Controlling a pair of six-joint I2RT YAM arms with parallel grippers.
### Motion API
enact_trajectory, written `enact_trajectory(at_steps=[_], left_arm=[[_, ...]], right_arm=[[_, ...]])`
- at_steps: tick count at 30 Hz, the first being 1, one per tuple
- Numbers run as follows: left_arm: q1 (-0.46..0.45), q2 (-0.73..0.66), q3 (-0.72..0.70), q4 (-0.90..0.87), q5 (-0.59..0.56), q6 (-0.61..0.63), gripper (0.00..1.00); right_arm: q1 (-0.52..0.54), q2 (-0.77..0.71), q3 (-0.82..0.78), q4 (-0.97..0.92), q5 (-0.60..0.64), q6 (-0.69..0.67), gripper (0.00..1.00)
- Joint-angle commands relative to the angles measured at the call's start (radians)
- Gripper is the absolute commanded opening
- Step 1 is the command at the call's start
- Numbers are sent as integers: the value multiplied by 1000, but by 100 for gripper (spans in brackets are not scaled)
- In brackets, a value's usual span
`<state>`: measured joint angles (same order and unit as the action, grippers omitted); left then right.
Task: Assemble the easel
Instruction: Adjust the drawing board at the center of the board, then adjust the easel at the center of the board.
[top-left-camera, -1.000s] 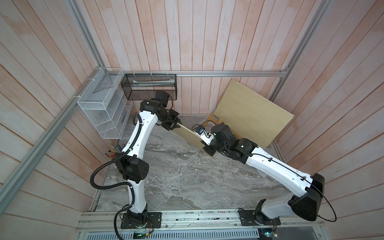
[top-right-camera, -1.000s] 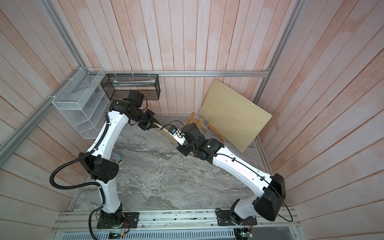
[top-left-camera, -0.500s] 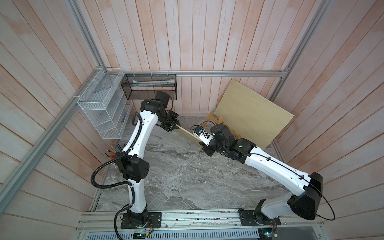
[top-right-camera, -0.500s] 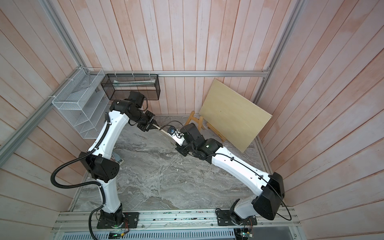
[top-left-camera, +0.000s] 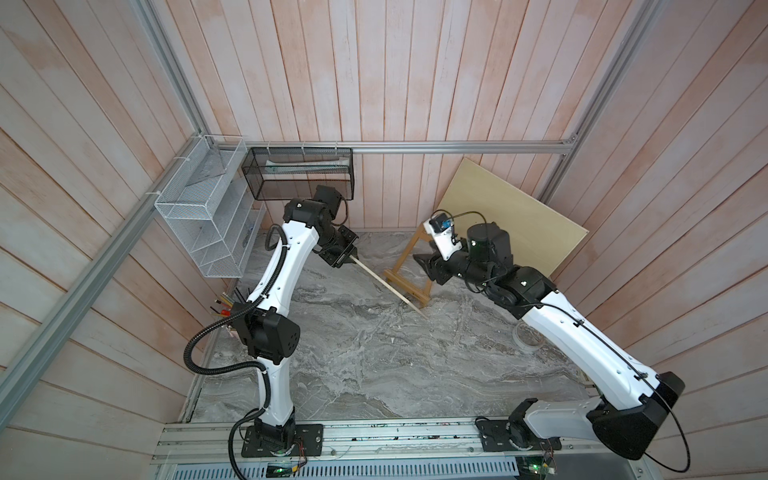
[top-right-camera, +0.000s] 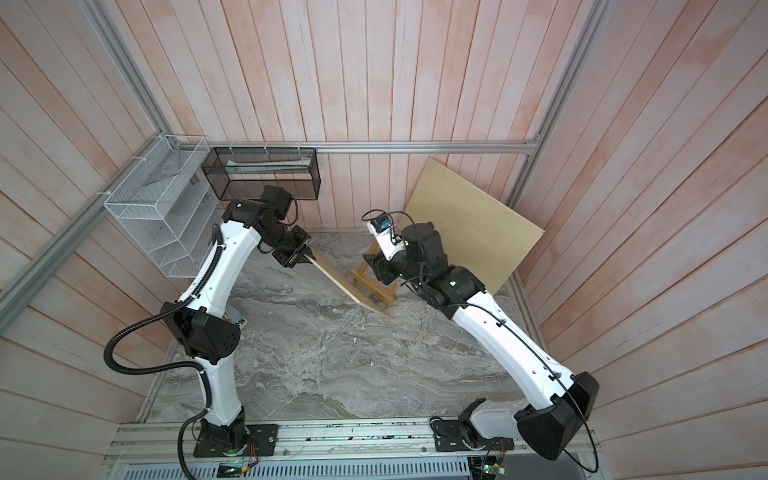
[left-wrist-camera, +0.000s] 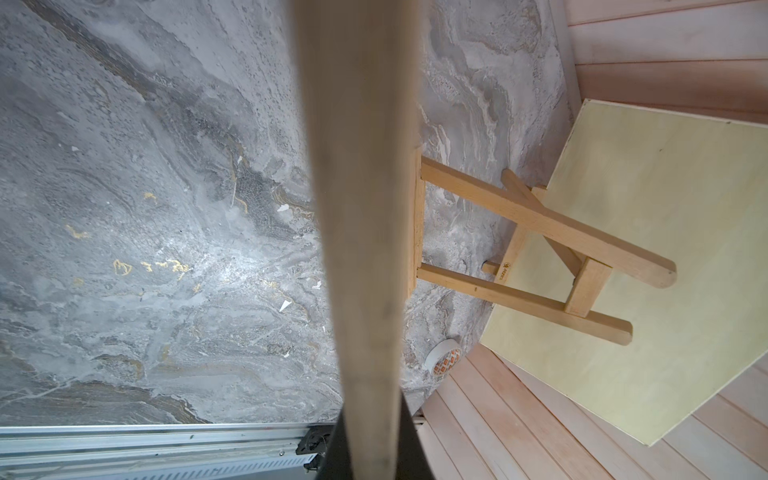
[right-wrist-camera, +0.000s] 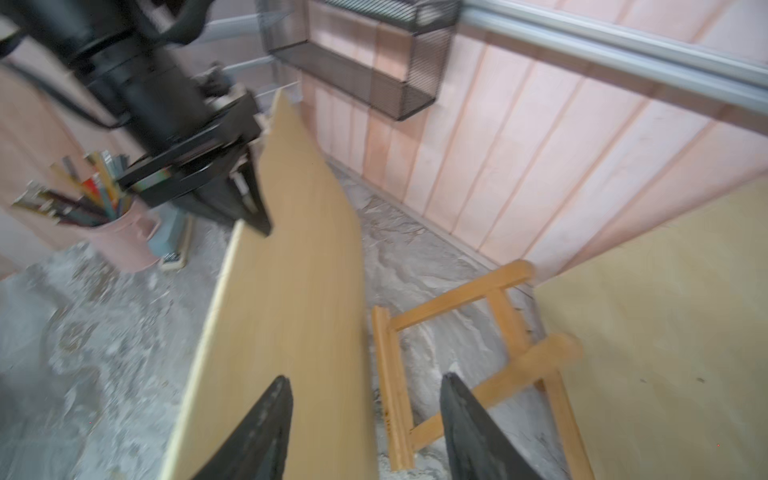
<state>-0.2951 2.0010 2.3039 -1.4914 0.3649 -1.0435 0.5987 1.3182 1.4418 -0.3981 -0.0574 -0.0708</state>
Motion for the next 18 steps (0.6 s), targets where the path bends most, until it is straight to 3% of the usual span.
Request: enact_trajectory(at_steps=[1, 9, 18], left_arm=[[-1, -92, 62, -1, 21, 97, 0], [-1, -173, 68, 53, 110, 34, 0], [-24, -167, 68, 162, 189, -1, 0]], right_arm=[[-98, 16, 48, 6, -32, 106, 59], [-157, 81, 96, -23, -10, 92, 59], [-184, 88, 85, -13, 12, 78, 59]])
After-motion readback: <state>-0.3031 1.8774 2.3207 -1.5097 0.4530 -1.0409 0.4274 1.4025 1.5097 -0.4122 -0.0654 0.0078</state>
